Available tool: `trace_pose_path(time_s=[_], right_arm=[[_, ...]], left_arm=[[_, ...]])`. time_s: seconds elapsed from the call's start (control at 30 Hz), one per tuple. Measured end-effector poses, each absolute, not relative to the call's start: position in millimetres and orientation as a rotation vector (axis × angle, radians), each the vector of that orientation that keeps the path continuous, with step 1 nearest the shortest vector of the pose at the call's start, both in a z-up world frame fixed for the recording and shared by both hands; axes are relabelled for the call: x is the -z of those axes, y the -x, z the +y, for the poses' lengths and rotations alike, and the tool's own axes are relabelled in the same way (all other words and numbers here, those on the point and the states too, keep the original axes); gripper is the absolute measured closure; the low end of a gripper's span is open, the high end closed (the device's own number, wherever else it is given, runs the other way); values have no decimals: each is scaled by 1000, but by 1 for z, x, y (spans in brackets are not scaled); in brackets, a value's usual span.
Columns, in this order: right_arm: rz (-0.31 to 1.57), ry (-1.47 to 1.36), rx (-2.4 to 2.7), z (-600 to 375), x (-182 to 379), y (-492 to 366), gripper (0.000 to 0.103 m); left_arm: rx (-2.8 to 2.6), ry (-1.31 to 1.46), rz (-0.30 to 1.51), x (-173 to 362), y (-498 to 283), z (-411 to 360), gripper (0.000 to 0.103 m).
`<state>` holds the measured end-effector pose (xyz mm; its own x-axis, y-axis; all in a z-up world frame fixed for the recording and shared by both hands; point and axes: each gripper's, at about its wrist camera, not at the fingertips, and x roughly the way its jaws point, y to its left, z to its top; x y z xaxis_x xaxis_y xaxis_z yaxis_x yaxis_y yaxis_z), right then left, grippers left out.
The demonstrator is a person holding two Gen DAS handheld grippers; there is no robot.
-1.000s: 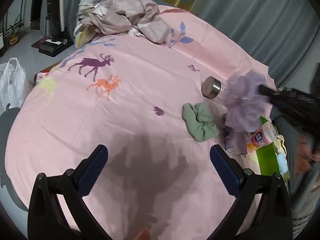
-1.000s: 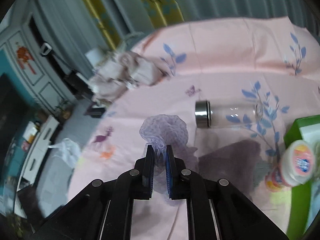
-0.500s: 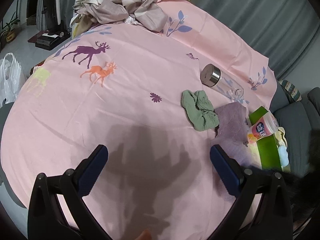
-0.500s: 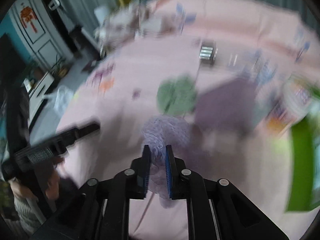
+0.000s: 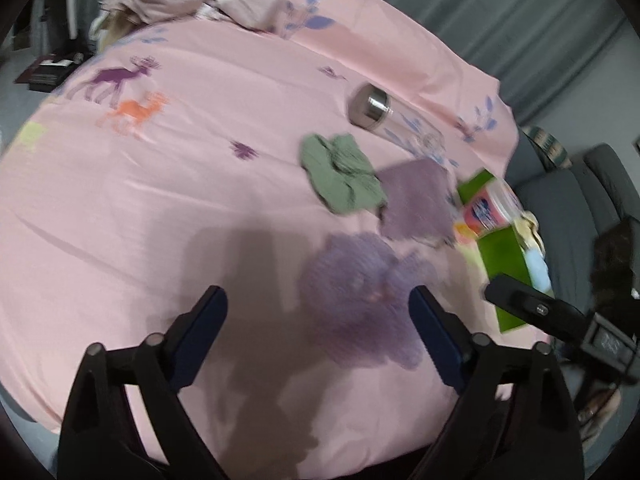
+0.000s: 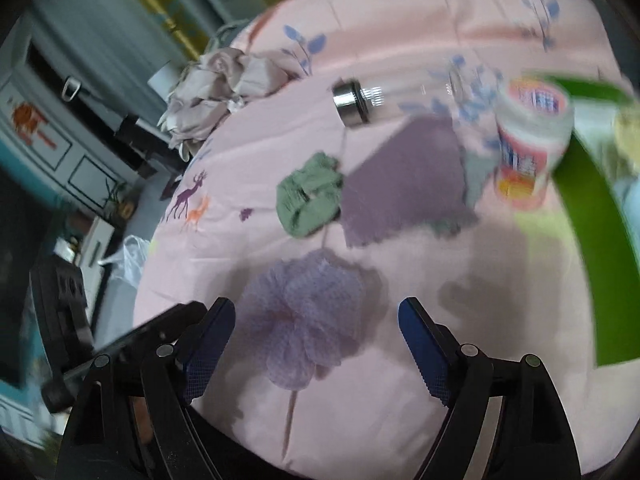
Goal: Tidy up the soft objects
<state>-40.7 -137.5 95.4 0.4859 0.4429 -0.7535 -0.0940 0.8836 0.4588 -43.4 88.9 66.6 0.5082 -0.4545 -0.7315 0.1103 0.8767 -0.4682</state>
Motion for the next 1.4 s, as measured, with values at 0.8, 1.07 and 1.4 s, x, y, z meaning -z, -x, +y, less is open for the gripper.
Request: trace_pose_path(time_s=[0.8, 1.07, 1.4], right_arm=[[1129, -472, -517, -102, -36, 19, 67], [973, -431, -541, -108, -85, 36, 67], [787, -393, -495, -135, -145, 56, 67]], left_arm=[[485, 342, 1047, -37, 40, 44, 92], [514, 242, 915, -82, 53, 27, 92], [579, 191, 767, -135, 62, 3, 92]])
